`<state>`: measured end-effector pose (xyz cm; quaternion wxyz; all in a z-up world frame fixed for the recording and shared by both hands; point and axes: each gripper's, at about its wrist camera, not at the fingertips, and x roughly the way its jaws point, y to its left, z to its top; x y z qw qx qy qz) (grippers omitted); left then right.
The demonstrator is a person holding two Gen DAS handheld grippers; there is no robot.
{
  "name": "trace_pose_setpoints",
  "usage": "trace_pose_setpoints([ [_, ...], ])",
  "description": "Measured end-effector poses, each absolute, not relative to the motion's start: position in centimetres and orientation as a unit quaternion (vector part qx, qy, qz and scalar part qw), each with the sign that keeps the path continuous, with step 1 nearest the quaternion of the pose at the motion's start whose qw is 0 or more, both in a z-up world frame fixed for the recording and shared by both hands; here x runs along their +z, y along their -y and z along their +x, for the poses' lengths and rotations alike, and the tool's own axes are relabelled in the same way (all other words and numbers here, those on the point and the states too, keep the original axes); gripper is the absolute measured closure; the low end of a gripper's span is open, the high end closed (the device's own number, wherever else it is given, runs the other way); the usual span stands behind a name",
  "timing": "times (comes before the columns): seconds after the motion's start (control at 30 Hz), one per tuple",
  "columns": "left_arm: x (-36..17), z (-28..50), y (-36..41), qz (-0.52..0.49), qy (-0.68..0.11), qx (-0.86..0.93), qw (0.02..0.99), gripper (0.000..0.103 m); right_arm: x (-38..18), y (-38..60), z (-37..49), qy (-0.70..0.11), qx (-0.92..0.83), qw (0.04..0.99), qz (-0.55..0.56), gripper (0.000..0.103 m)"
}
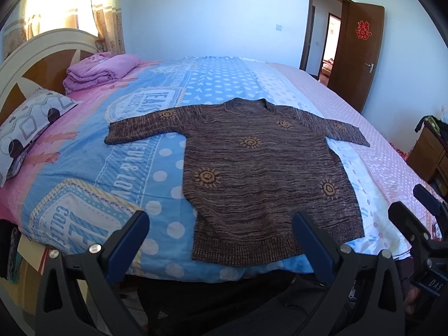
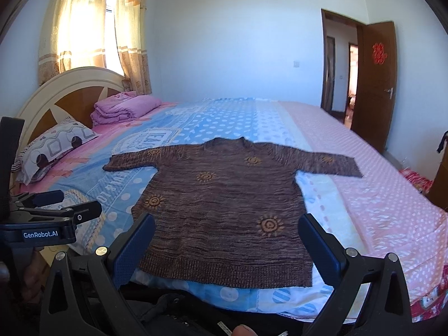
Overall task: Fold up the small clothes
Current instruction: 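Grasp the sweater sleeve cuff with the right gripper and lift it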
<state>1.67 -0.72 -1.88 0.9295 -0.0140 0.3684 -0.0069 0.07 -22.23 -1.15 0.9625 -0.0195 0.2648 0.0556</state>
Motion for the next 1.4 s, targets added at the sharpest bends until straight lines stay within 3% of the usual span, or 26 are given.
trace_pose_setpoints([
  [0.37, -3.2, 8.1, 0.9, 0.046, -0.368, -0.004, 0.928, 0.0, -3.0, 27.5, 5.2, -0.283, 0.041, 0.958, 0.014, 0.001],
  [0.87, -8.2, 22.9, 0.7, 0.082, -0.382, 0.064, 0.918, 0.0, -7.0, 41.2, 19.5, -0.36, -0.078, 0.926, 0.087, 0.002],
  [1.07, -10.2, 28.5, 1.4, 0.094, -0.387, 0.079, 0.914, 0.0, -7.6, 47.4, 24.2, -0.367, -0.129, 0.913, 0.126, 0.01],
  [1.13, -10.8, 30.0, 1.6, 0.097, -0.391, 0.084, 0.911, 0.0, -8.0, 49.1, 25.6, -0.37, -0.143, 0.908, 0.133, 0.019],
  [1.4, -13.4, 34.6, 2.7, 0.111, -0.41, 0.101, 0.9, 0.0, -9.2, 56.2, 30.3, -0.378, -0.176, 0.89, 0.183, 0.032],
])
